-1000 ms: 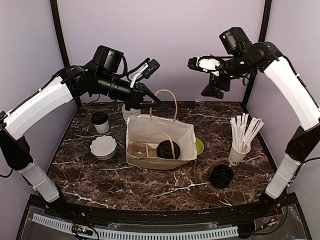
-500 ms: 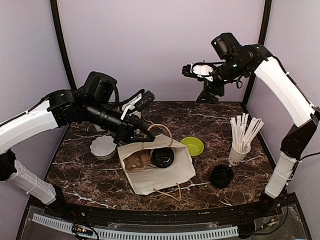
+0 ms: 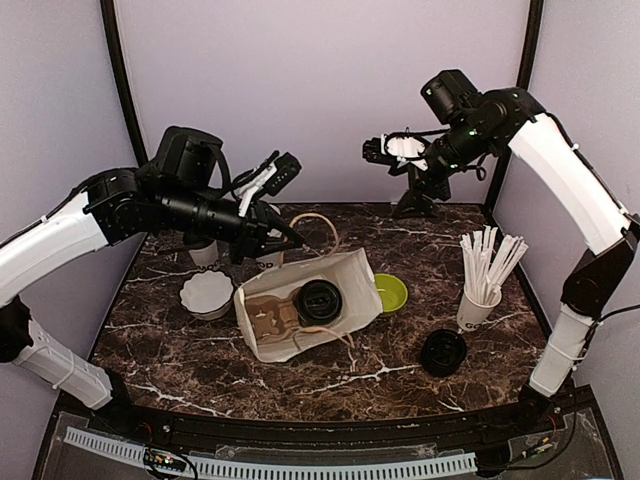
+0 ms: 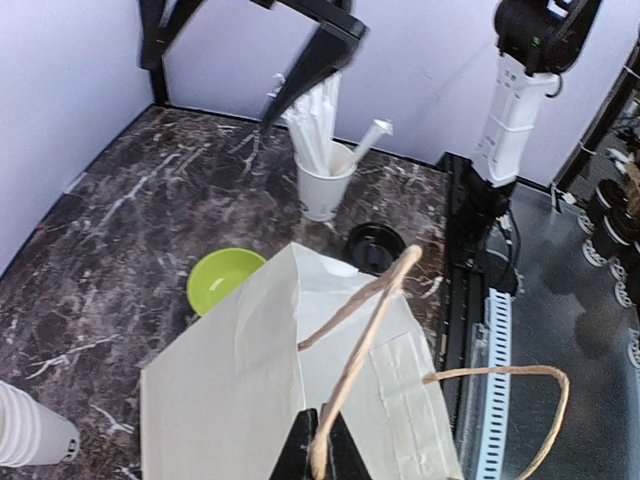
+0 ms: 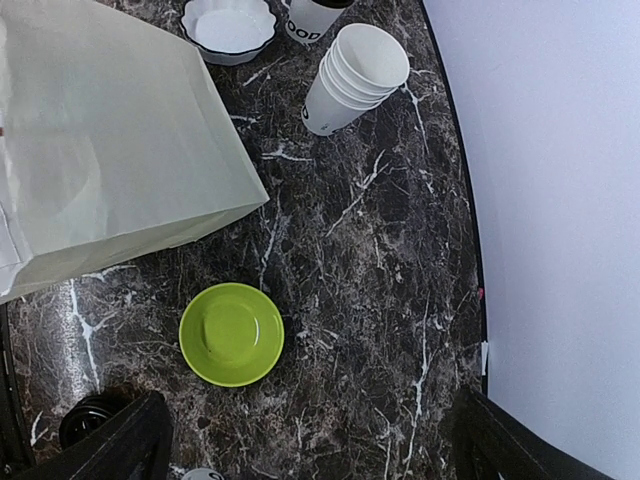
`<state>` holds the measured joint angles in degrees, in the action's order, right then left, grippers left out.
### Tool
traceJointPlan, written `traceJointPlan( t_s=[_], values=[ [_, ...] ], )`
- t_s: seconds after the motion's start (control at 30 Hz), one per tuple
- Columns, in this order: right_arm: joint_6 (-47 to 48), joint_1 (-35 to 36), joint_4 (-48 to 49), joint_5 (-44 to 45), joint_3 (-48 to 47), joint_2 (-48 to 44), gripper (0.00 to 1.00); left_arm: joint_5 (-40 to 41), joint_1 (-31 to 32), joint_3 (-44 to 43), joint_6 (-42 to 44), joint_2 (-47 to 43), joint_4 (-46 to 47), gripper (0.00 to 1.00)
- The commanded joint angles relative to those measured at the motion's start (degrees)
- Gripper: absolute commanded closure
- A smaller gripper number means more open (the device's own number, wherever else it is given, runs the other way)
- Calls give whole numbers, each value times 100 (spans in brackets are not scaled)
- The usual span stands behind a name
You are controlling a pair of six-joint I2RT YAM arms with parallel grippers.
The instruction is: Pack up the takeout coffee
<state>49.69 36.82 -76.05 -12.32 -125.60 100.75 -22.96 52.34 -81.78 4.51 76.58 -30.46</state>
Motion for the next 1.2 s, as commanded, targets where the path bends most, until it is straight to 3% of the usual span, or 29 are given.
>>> traceJointPlan(
  t_s=[0.0, 0.23, 0.4, 0.5, 0.6, 0.77, 1.0, 1.17],
  values=[
    [47, 36, 45, -208, 102, -73, 2, 789, -441, -516, 297, 221, -232, 93],
    [49, 36, 103, -304, 218, -86, 3, 1032, -1122, -874, 402, 636, -354, 76],
    [49, 40, 52, -340, 209, -84, 3, 1343, -1225, -1507, 422, 925, -969, 48],
    [77, 29, 9, -318, 297, -113, 3, 1575, -1218, -2160, 479, 813, -1629, 38],
    [110, 21, -10, -280, 436, -137, 3, 2061, -1223, -2531, 576, 529, -2402, 29],
    [152, -22, 63, -341, 541, -79, 2, 3452, -1482, -2391, 492, -73, -2515, 11],
    [212, -34, 108, -569, 605, 63, 3, 3402, -2926, -2278, -86, 782, -2651, 10],
    [175, -43, 206, -443, 950, -89, 3, 2078, -3929, -2679, -820, 1724, -2886, 17]
  ],
)
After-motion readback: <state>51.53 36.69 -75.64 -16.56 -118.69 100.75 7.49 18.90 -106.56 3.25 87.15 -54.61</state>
